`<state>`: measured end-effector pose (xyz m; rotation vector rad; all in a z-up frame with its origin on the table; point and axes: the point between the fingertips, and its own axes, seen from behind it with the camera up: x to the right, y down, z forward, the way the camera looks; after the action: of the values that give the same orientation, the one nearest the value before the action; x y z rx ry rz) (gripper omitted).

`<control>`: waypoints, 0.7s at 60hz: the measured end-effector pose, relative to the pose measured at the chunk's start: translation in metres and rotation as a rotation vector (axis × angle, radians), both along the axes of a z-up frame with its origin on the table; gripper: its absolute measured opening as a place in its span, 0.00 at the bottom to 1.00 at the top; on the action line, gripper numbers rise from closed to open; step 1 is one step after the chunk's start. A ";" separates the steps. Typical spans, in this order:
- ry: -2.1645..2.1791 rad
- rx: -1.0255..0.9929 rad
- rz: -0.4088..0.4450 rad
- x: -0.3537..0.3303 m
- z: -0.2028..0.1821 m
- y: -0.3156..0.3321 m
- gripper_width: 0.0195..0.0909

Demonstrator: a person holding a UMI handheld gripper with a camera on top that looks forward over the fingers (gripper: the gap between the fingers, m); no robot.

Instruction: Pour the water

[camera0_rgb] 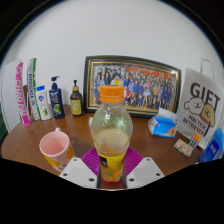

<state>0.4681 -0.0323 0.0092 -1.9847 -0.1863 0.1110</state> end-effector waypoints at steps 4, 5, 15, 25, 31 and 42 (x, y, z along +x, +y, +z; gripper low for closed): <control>0.037 -0.007 0.001 0.001 -0.015 0.001 0.12; 0.043 -0.012 0.000 0.001 -0.019 0.000 0.15; 0.060 0.051 -0.010 0.003 -0.016 -0.001 0.26; 0.066 -0.047 -0.037 0.004 -0.027 -0.014 0.95; 0.056 -0.077 -0.077 0.011 -0.018 -0.036 0.93; 0.019 -0.115 -0.133 -0.001 0.020 -0.108 0.92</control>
<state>0.4666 -0.1405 0.0288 -2.1034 -0.0361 0.0559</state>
